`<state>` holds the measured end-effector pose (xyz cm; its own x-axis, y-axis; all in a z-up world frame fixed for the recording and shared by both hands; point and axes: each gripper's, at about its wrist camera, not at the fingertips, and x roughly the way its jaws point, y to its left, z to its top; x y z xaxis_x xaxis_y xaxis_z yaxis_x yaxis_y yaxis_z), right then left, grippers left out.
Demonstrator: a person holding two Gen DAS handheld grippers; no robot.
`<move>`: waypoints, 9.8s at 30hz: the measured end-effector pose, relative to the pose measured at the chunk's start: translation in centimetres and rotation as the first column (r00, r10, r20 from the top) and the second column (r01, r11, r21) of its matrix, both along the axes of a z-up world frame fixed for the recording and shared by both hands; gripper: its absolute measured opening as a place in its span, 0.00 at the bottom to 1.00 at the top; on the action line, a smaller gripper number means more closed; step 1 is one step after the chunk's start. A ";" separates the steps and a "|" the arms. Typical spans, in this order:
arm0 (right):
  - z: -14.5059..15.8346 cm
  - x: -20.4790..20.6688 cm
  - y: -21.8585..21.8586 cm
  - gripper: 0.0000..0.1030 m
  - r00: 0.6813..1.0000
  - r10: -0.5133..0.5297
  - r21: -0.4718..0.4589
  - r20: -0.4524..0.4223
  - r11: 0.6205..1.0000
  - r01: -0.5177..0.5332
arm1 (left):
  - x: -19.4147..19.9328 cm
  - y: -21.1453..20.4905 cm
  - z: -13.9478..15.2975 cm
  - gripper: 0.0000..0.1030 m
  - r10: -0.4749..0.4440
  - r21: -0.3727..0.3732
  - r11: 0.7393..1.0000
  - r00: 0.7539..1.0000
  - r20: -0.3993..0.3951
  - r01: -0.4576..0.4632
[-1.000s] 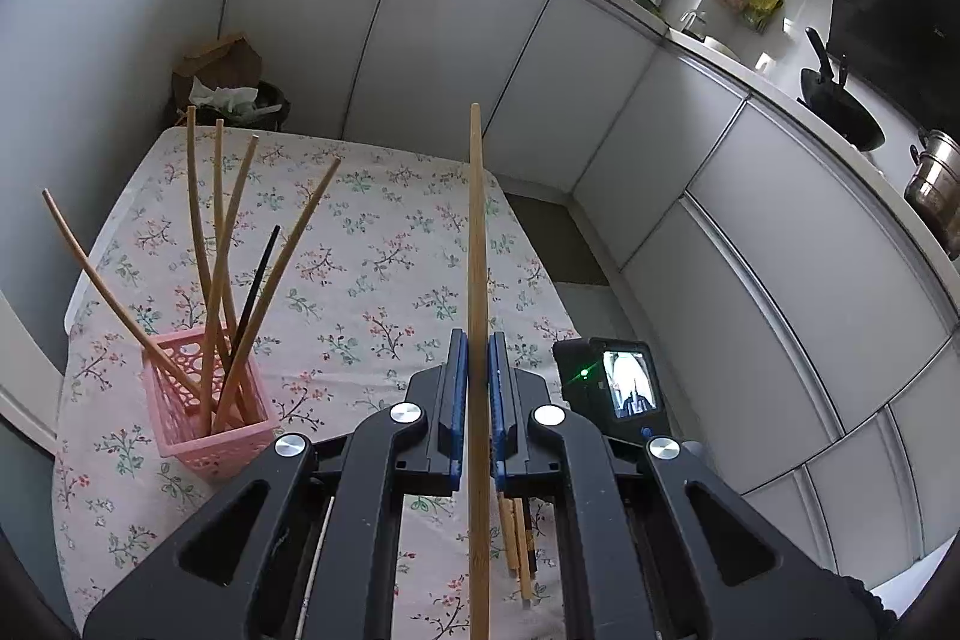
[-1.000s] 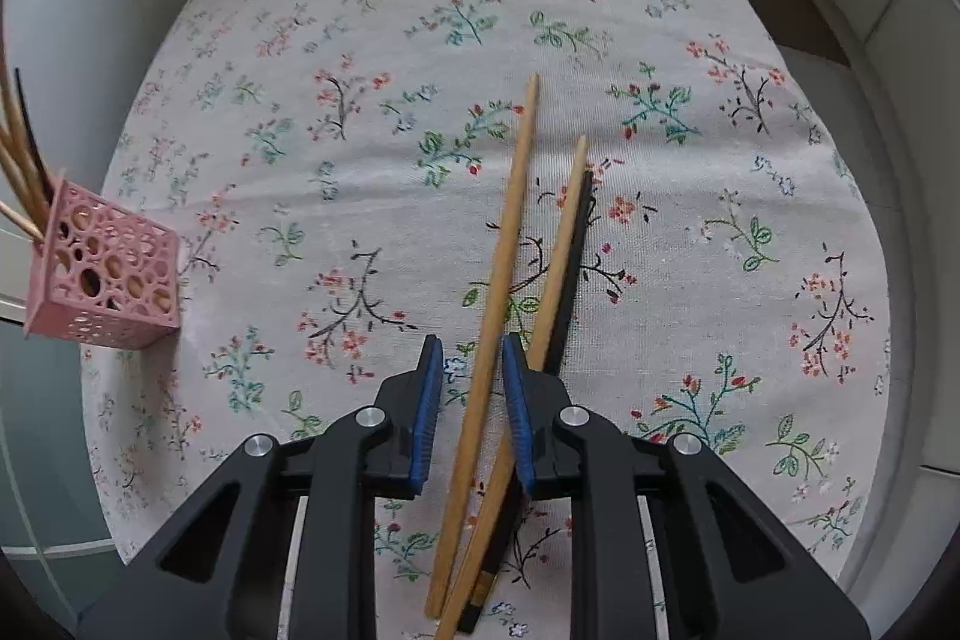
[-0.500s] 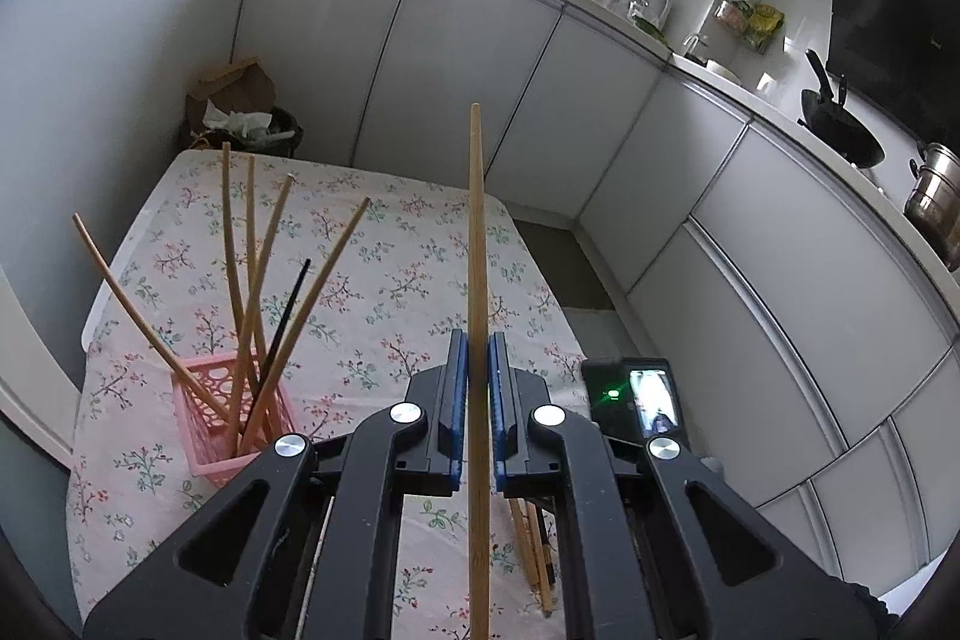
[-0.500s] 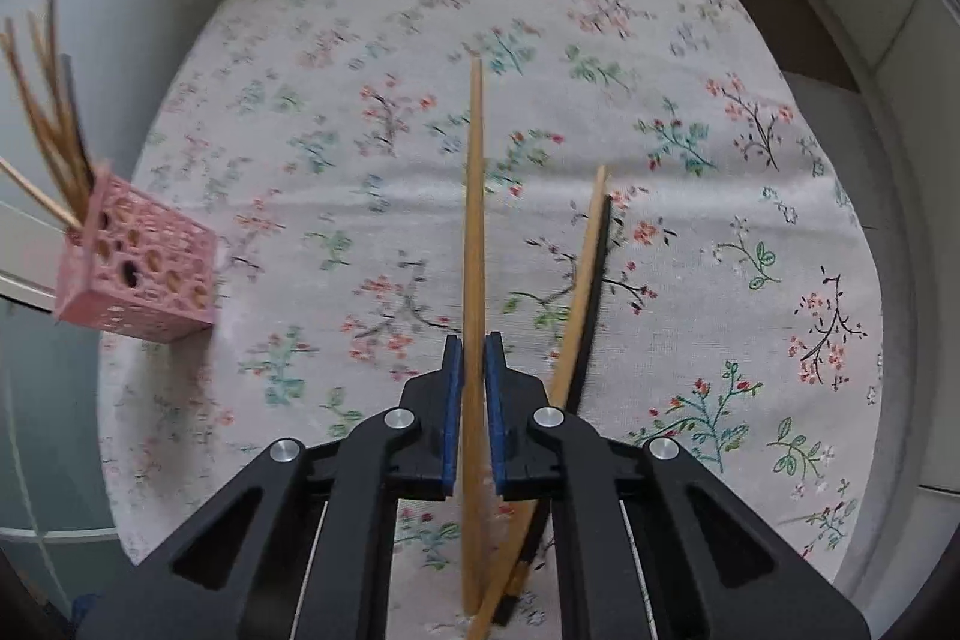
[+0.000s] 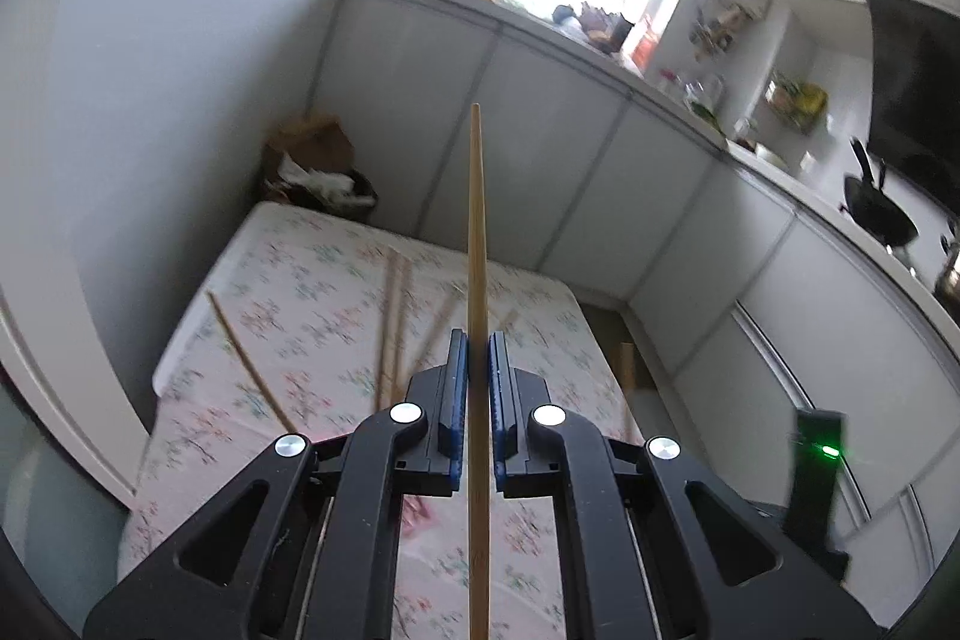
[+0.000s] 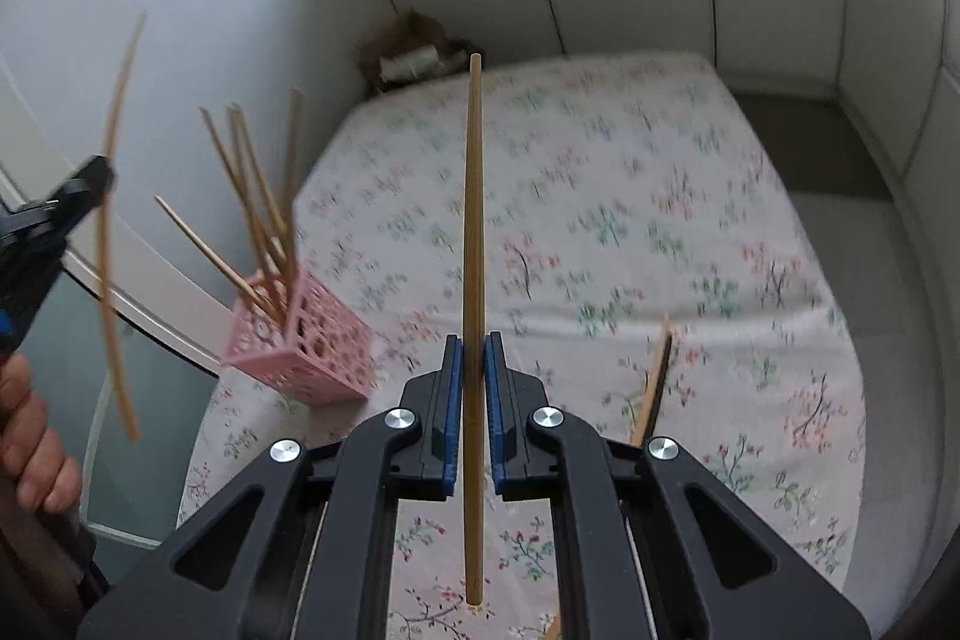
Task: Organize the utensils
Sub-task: 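Insert both held chopsticks into the pink holder and open both tools, then move both open tools to the last wooden and black chopsticks, then grasp the wooden chopstick with the left tool while the right tool grasps the black one, then insert both held chopsticks into the pink holder and open both tools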
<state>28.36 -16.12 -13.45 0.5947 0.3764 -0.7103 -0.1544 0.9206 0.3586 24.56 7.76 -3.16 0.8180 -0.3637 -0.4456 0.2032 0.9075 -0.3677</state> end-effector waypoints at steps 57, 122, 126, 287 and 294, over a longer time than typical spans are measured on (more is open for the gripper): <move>5.0 -3.9 -1.8 0.08 0.965 -0.034 0.084 0.260 0.996 0.012 | 1.8 -3.0 -7.2 0.10 -0.013 0.330 0.943 0.983 0.185 -0.050; 1.6 0.0 8.7 0.26 0.948 -0.085 0.036 0.305 0.996 0.078 | 1.7 6.8 -1.1 0.65 0.124 -0.096 0.985 0.975 -0.185 -0.144; 3.7 -0.2 5.1 0.30 0.970 -0.102 0.003 0.220 0.995 0.104 | 1.4 5.8 -0.8 0.65 0.098 -0.089 0.989 0.978 -0.183 -0.115; 6.4 -5.4 0.6 0.05 0.908 0.004 0.002 0.419 1.000 -0.005 | 2.5 -0.9 -3.9 0.06 0.100 0.245 0.952 0.943 0.318 -0.184; 6.5 -5.7 0.3 0.05 0.907 0.000 0.013 0.421 1.000 -0.006 | 3.4 -1.3 -5.4 0.06 0.077 0.336 0.928 0.963 0.257 -0.163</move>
<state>22.70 -15.80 -6.97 0.8364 0.3866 -0.3886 -0.2968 0.9154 0.2719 27.95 6.51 -8.57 0.9422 -0.1116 -0.3160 0.1255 0.9918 0.0239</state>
